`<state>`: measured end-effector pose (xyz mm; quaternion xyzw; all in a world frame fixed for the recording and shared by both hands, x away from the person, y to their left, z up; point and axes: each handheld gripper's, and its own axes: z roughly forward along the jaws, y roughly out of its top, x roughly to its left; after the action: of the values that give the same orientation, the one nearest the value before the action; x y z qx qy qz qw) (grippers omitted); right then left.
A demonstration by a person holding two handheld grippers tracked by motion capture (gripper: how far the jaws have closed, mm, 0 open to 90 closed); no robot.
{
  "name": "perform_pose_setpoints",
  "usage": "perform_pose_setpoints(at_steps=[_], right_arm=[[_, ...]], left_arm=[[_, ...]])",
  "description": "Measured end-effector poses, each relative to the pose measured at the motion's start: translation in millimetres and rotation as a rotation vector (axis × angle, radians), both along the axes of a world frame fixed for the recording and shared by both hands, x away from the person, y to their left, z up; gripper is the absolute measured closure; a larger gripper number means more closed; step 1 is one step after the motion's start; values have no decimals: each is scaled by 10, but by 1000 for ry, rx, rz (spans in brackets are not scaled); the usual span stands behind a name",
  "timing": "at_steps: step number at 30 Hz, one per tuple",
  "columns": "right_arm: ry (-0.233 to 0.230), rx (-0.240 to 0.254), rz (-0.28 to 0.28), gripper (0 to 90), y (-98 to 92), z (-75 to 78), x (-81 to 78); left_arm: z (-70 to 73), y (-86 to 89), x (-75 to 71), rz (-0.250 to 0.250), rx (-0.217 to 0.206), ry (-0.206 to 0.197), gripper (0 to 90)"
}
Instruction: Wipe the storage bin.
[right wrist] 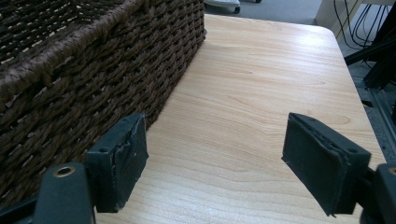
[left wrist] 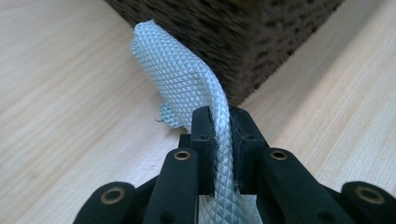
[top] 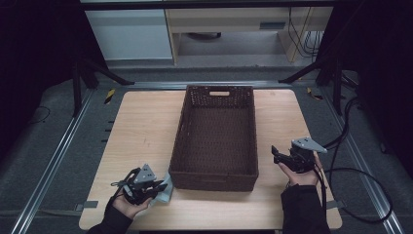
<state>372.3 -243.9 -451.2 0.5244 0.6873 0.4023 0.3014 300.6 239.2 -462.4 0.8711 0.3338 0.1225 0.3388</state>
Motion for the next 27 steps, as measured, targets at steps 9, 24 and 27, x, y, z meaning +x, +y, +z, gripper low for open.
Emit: perform_pose_setpoints(at_steps=[9, 24, 27], right_arm=[[10, 10, 3, 244, 11, -1, 3], [9, 22, 30, 271, 37, 7, 6], [22, 46, 41, 288, 42, 10, 4]], left_arm=[[191, 530, 148, 233, -64, -66, 807], [-29, 993, 412, 470, 24, 5, 804], [-124, 1022, 459, 489, 46, 46, 796]])
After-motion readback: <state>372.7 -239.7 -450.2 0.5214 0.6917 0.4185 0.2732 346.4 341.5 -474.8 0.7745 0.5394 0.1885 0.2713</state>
